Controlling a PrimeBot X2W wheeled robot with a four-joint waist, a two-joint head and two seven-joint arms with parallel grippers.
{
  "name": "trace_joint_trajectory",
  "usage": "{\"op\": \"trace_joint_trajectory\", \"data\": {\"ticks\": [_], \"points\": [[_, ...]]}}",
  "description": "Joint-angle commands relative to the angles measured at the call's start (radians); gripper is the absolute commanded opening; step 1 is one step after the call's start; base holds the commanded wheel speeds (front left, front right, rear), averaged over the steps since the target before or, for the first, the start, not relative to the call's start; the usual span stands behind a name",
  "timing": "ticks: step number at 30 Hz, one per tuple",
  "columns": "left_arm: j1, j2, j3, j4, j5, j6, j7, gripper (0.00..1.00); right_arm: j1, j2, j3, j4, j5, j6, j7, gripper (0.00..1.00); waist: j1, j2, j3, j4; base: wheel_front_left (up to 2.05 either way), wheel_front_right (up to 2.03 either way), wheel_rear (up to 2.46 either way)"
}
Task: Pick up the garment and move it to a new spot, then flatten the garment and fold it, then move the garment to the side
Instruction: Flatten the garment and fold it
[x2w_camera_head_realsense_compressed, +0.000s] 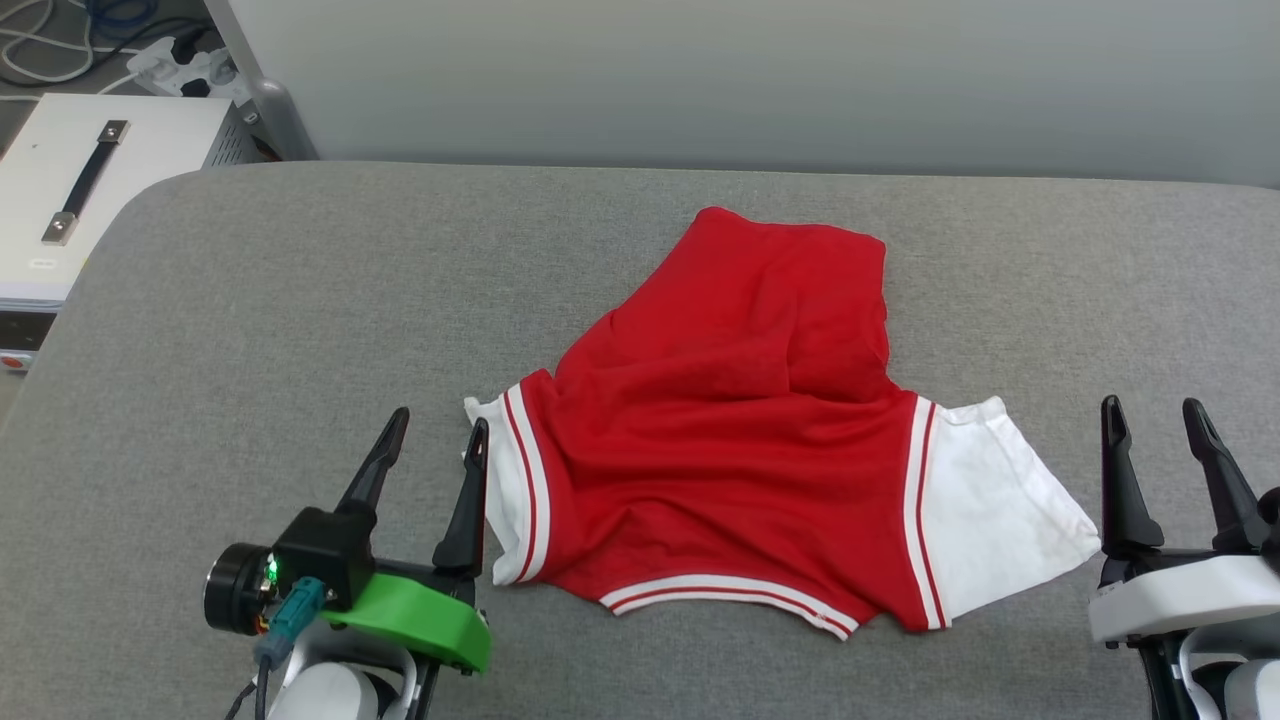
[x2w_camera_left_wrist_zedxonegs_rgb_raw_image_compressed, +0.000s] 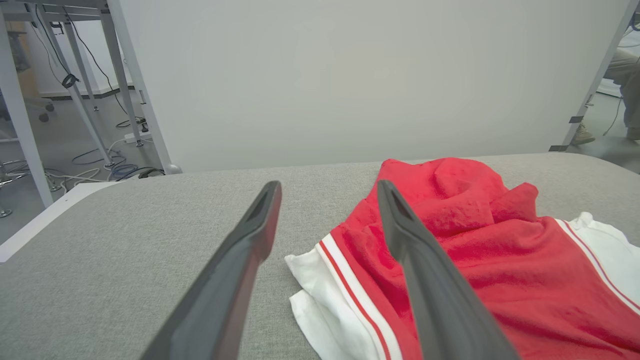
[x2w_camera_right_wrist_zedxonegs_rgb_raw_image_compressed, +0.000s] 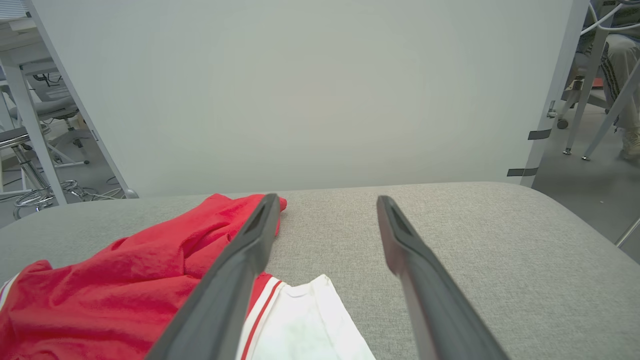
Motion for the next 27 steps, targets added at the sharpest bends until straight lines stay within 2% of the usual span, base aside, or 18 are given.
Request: {"op": "trace_joint_trajectory", "data": {"ticks": [1, 7, 11, 15, 17, 23, 27], "points": [[0.019, -0.013, 0.013, -0.008, 0.015, -0.012, -0.006, 1.0, 0.016, -0.005, 0.003, 0.001, 0.005, -0.001, 0.002, 1.0, 0.0, 0.0, -0.003, -0.001, 0.0, 0.0, 0.0], [0.035, -0.056, 0.06, -0.024, 0.061, -0.056, -0.006, 1.0, 0.025, -0.005, 0.007, 0.008, 0.006, -0.001, 0.01, 1.0, 0.0, 0.0, -0.006, -0.001, 0.0, 0.0, 0.0], [0.028, -0.075, 0.084, -0.031, 0.083, -0.077, -0.006, 1.0, 0.021, -0.027, 0.021, 0.005, 0.006, -0.001, 0.067, 1.0, 0.0, 0.0, 0.006, 0.003, 0.0, 0.0, 0.0], [0.02, -0.087, 0.098, -0.025, 0.098, -0.093, -0.006, 1.0, 0.006, -0.084, 0.04, -0.01, 0.009, -0.001, 0.238, 1.0, 0.0, 0.0, 0.028, 0.009, 0.0, 0.0, 0.0], [0.015, -0.093, 0.105, -0.018, 0.102, -0.098, -0.006, 1.0, -0.007, -0.108, 0.038, -0.019, 0.017, -0.001, 0.358, 1.0, 0.0, 0.0, 0.042, 0.015, 0.0, 0.0, 0.0], [-0.004, -0.109, 0.115, -0.009, 0.118, -0.109, -0.006, 1.0, -0.04, -0.15, 0.004, -0.043, 0.041, -0.001, 0.83, 1.0, 0.0, 0.0, 0.084, 0.038, 0.0, 0.0, 0.0], [-0.023, -0.118, 0.121, 0.01, 0.125, -0.112, -0.006, 1.0, -0.062, -0.171, -0.01, -0.079, 0.034, -0.001, 1.018, 1.0, 0.0, 0.0, 0.112, 0.059, 0.0, 0.0, 0.0]]}}
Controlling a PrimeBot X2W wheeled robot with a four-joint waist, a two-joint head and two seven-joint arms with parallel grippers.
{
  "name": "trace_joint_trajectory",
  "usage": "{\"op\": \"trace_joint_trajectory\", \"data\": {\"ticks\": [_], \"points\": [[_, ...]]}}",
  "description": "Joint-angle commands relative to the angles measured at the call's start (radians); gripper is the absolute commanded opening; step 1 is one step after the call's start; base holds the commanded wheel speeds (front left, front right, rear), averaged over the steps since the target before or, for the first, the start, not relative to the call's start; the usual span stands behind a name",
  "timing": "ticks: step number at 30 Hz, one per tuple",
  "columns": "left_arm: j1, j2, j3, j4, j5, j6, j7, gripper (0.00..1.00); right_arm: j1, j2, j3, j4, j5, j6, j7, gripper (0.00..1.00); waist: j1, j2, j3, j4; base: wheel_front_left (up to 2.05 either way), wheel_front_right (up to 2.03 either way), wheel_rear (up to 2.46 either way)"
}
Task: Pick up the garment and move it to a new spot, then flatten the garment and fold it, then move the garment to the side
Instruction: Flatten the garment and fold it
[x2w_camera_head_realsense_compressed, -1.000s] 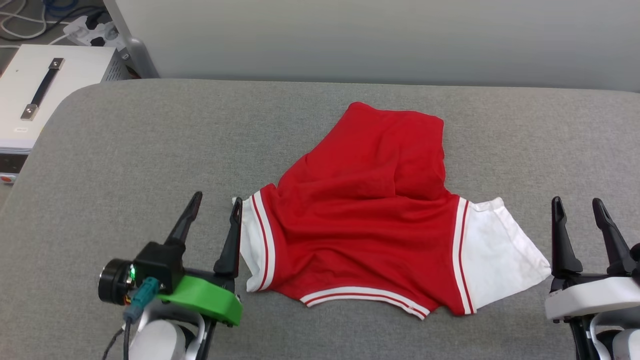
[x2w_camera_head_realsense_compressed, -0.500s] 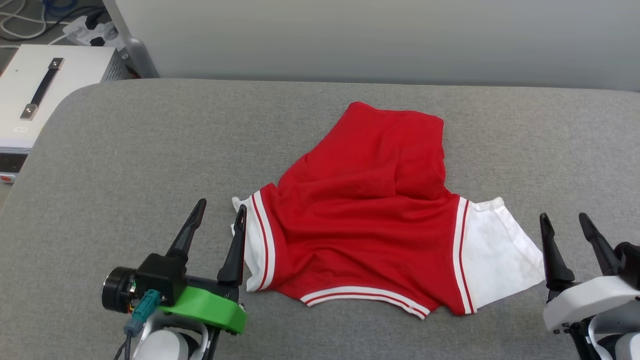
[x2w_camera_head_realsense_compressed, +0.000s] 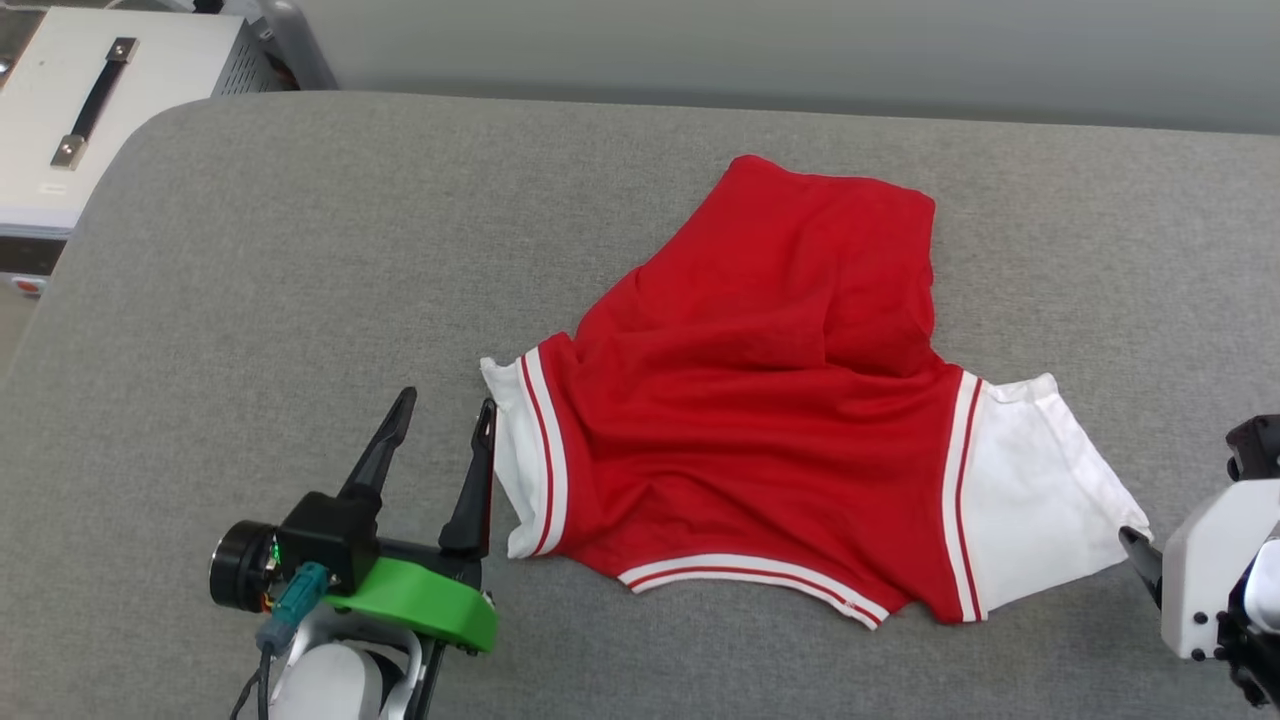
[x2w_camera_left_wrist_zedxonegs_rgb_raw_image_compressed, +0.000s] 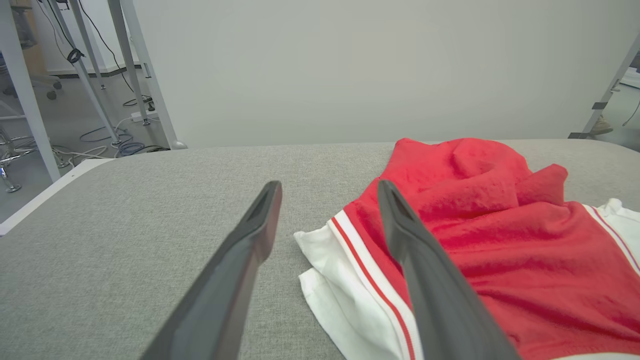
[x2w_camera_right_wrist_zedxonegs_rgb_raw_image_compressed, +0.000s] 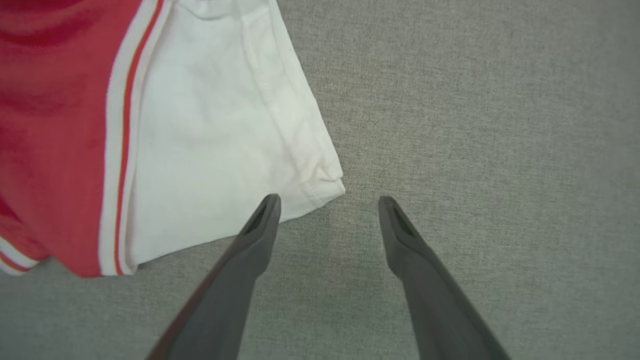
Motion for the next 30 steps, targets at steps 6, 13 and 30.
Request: {"op": "trace_joint_trajectory", "data": {"ticks": [6, 13, 30], "points": [[-0.052, -0.015, 0.006, -0.003, 0.012, -0.007, -0.006, 1.0, -0.065, 0.008, -0.012, 0.006, -0.003, -0.001, 0.11, 1.0, 0.0, 0.0, 0.064, 0.052, 0.0, 0.0, 0.0], [-0.069, -0.019, 0.005, -0.002, 0.014, -0.01, -0.006, 1.0, -0.081, 0.006, 0.011, 0.066, -0.022, -0.001, 0.067, 1.0, 0.0, 0.0, 0.09, 0.079, 0.0, 0.0, 0.0], [-0.062, -0.022, -0.002, 0.009, 0.014, -0.011, -0.006, 1.0, -0.079, -0.131, -0.113, 0.151, -0.032, -0.001, 0.011, 0.0, 0.0, 0.0, 0.083, 0.077, 0.0, 0.0, 0.0]]}}
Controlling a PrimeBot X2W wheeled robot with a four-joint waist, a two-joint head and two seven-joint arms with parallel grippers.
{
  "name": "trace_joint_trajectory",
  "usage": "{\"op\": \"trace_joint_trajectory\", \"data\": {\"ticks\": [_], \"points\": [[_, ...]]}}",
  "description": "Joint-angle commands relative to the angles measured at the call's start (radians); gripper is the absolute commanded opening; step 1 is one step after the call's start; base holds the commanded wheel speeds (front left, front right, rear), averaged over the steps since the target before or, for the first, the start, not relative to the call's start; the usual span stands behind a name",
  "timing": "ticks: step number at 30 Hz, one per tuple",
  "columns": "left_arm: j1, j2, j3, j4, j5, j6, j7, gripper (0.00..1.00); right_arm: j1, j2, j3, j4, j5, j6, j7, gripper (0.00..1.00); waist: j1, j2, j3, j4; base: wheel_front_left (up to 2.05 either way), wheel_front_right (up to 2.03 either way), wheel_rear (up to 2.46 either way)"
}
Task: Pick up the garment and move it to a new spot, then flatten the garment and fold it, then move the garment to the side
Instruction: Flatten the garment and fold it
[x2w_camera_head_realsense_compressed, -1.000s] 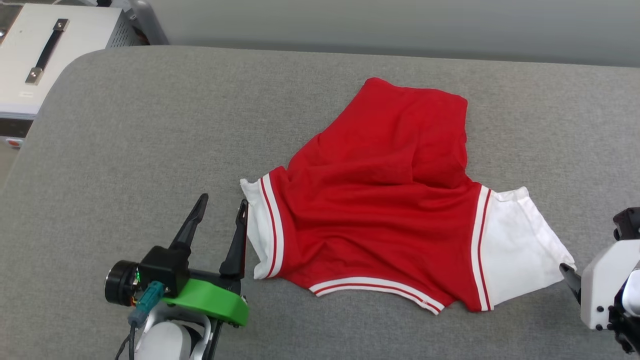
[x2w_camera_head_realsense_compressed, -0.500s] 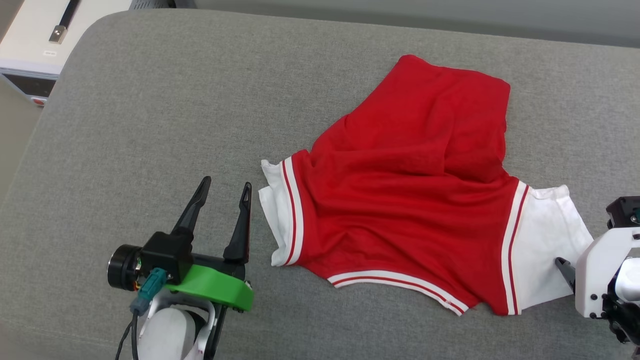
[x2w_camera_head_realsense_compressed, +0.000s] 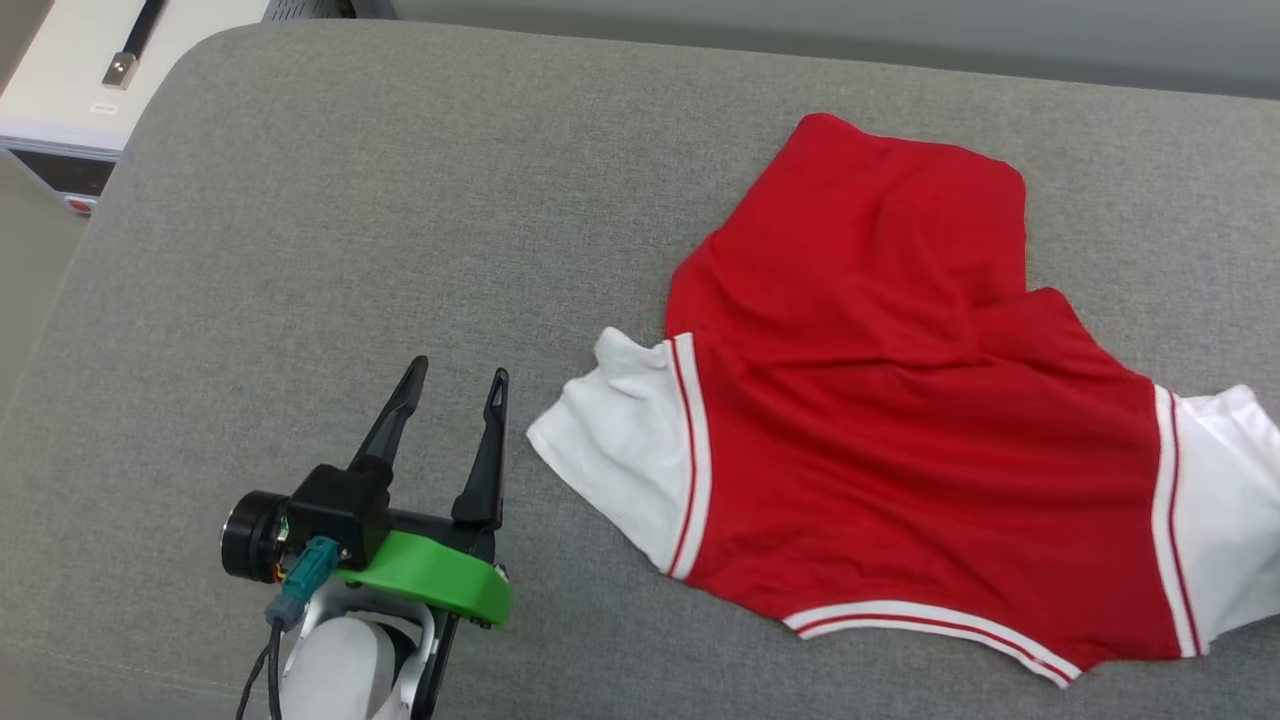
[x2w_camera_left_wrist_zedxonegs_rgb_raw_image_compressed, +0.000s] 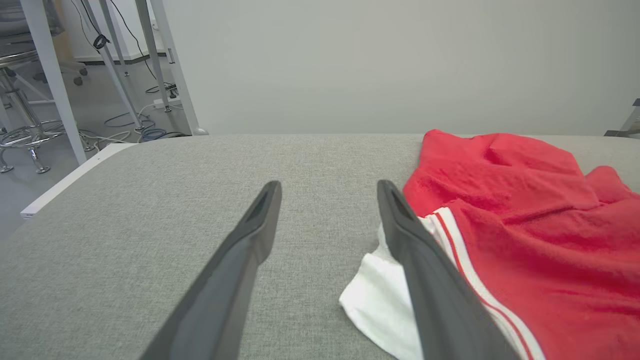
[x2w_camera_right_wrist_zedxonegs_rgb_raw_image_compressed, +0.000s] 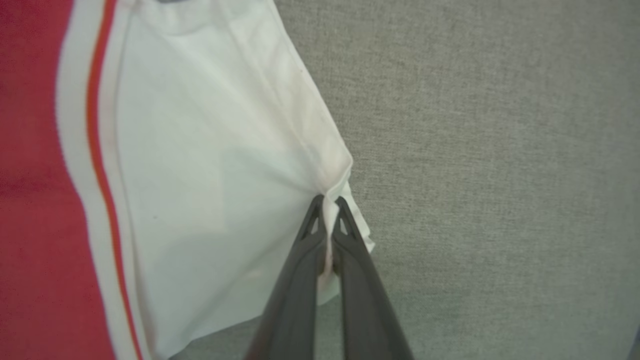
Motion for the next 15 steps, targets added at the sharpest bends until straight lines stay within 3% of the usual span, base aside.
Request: {"op": "trace_joint_trajectory", "data": {"ticks": [1, 10, 11, 12, 13, 15], "points": [[-0.011, 0.001, -0.005, 0.002, 0.005, -0.003, -0.006, 1.0, -0.013, -0.013, -0.021, 0.01, -0.007, -0.002, -0.006, 0.0, -0.0001, -0.0001, 0.003, -0.002, 0.0, 0.0, 0.0], [-0.024, 0.008, -0.021, 0.037, -0.009, -0.003, -0.006, 1.0, -0.045, -0.006, -0.085, 0.067, -0.025, -0.002, -0.038, 0.0, -0.0001, -0.0001, 0.036, -0.01, 0.0, 0.0, 0.0], [-0.026, 0.009, -0.026, 0.048, -0.013, -0.003, -0.006, 1.0, -0.05, 0.008, -0.092, 0.075, -0.02, -0.002, -0.048, 0.07, -0.0001, -0.0001, 0.037, -0.01, 0.0, 0.0, 0.0], [-0.029, 0.01, -0.031, 0.058, -0.02, -0.003, -0.006, 1.0, -0.055, 0.014, -0.093, 0.077, -0.025, -0.002, -0.067, 0.59, -0.0001, -0.0001, 0.036, -0.012, 0.0, 0.0, 0.0], [-0.032, 0.011, -0.031, 0.063, -0.023, -0.003, -0.006, 1.0, -0.058, 0.018, -0.095, 0.079, -0.032, -0.002, -0.082, 1.0, -0.0001, -0.0001, 0.035, -0.015, 0.0, 0.0, 0.0], [-0.035, 0.012, -0.034, 0.073, -0.031, -0.003, -0.006, 1.0, -0.069, 0.031, -0.097, 0.082, -0.04, -0.002, -0.115, 1.0, -0.0001, -0.0001, 0.027, -0.022, 0.0, 0.0, 0.0]]}}
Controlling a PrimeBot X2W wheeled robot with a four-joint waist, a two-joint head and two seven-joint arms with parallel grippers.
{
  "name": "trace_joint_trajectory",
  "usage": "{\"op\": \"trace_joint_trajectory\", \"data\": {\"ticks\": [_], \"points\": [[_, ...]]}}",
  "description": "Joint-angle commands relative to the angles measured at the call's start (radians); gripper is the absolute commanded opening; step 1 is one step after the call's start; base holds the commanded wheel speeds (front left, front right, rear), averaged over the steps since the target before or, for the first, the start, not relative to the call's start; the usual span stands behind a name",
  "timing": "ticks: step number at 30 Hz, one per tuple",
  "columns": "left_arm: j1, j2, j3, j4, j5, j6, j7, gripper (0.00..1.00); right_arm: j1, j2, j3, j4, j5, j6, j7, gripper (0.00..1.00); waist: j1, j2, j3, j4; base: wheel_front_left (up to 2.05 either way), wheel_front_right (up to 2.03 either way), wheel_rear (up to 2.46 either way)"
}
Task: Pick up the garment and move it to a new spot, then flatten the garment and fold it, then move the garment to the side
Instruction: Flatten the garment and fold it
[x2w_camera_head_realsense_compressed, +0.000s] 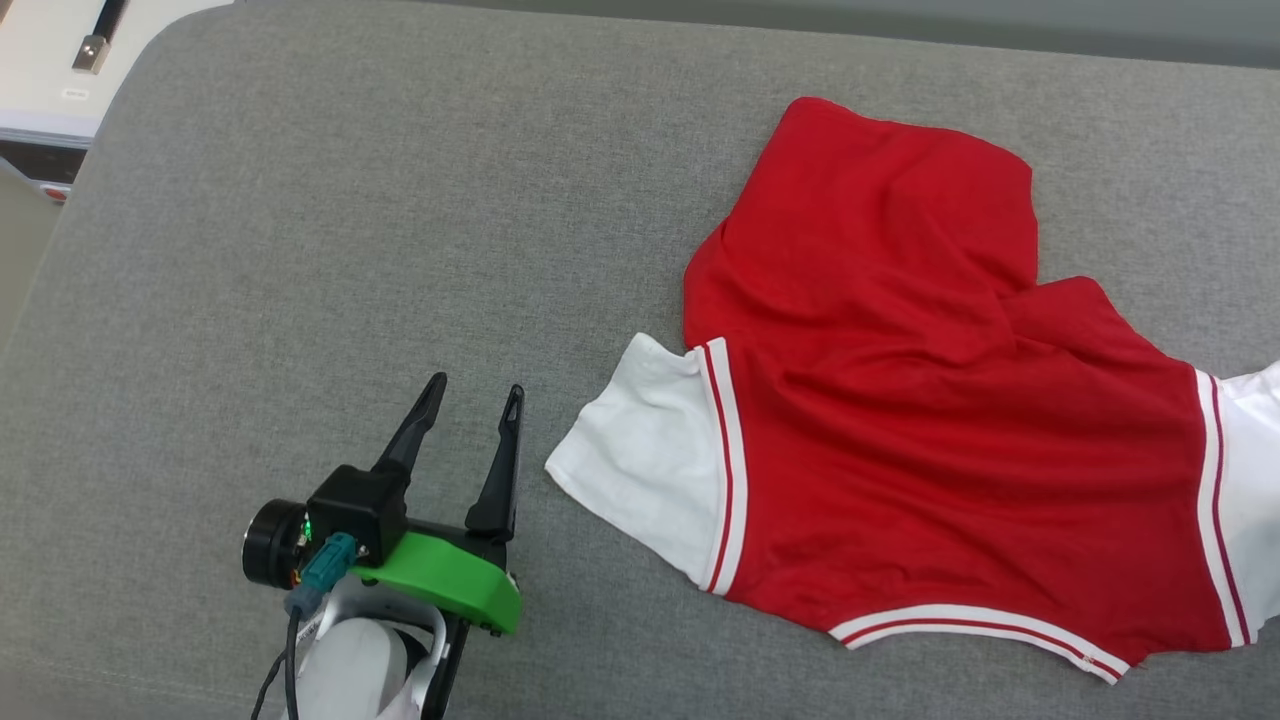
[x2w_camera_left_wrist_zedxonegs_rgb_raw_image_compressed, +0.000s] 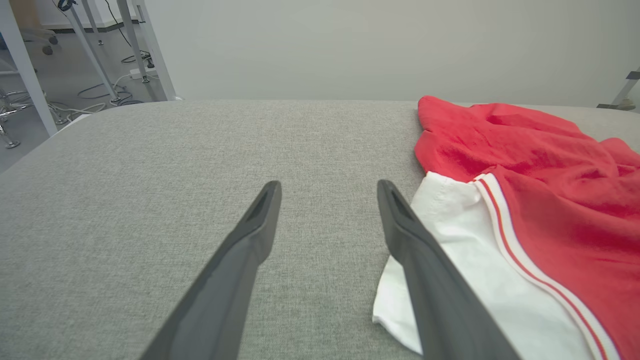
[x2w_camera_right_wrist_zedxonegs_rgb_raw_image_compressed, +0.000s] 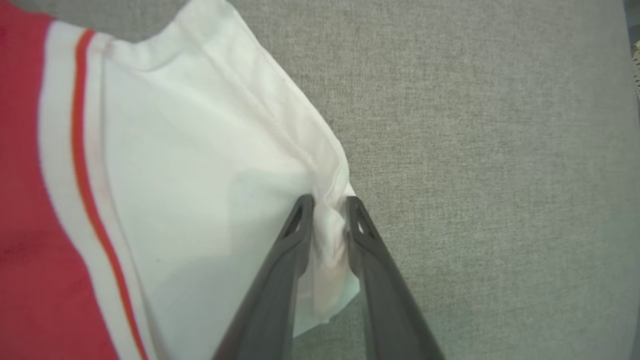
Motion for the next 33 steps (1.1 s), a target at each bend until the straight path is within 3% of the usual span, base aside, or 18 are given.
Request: {"op": "trace_joint_trajectory", "data": {"ticks": [1, 4, 6, 7, 8, 15, 19, 23, 28, 33], "points": [[-0.02, 0.007, -0.003, 0.008, -0.011, -0.003, -0.006, 1.0, -0.024, 0.012, 0.001, 0.001, -0.007, -0.001, -0.029, 1.0, -0.0001, -0.0001, -0.015, -0.011, 0.0, 0.0, 0.0], [-0.021, 0.015, -0.006, 0.016, -0.02, -0.003, -0.006, 1.0, -0.032, 0.02, 0.011, -0.014, -0.006, -0.001, -0.087, 1.0, -0.0001, -0.0001, -0.038, -0.027, 0.0, 0.0, 0.0], [-0.017, 0.026, -0.015, 0.023, -0.048, -0.003, -0.006, 1.0, -0.032, 0.035, 0.037, -0.058, 0.027, -0.001, -0.185, 1.0, -0.0001, -0.0001, -0.078, -0.05, 0.0, 0.0, 0.0], [-0.014, 0.025, -0.012, 0.006, -0.076, -0.003, -0.006, 1.0, -0.011, 0.036, 0.071, -0.117, 0.058, -0.001, -0.315, 1.0, -0.0001, -0.0001, -0.11, -0.063, 0.0, 0.0, 0.0], [-0.012, 0.025, -0.013, -0.002, -0.084, -0.003, -0.006, 1.0, -0.001, 0.04, 0.078, -0.13, 0.069, -0.001, -0.353, 1.0, -0.0001, -0.0001, -0.118, -0.066, 0.0, 0.0, 0.0], [0.023, 0.046, -0.018, -0.052, -0.116, -0.003, -0.006, 1.0, 0.093, 0.169, 0.093, -0.217, 0.117, -0.001, -0.692, 1.0, -0.0001, -0.0001, -0.165, -0.094, 0.0, 0.0, 0.0], [0.044, 0.056, -0.029, -0.055, -0.126, -0.003, -0.006, 1.0, 0.153, 0.228, 0.129, -0.229, 0.127, -0.001, -0.826, 1.0, -0.0001, -0.0001, -0.17, -0.11, 0.0, 0.0, 0.0], [0.052, 0.068, -0.05, -0.035, -0.137, -0.003, -0.006, 1.0, 0.187, 0.258, 0.16, -0.223, 0.126, -0.001, -0.9, 1.0, -0.0001, -0.0001, -0.167, -0.125, 0.0, 0.0, 0.0], [0.029, 0.1, -0.113, -0.028, -0.194, -0.003, 0.02, 1.0, 0.186, 0.266, 0.187, -0.218, 0.119, -0.001, -0.916, 1.0, -0.0001, -0.0001, -0.15, -0.142, 0.0, 0.0, 0.0], [-0.018, 0.15, -0.145, -0.043, -0.25, 0.019, 0.306, 1.0, 0.165, 0.26, 0.196, -0.234, 0.121, -0.001, -0.914, 1.0, -0.0001, -0.0001, -0.121, -0.153, 0.0, 0.0, 0.0]]}}
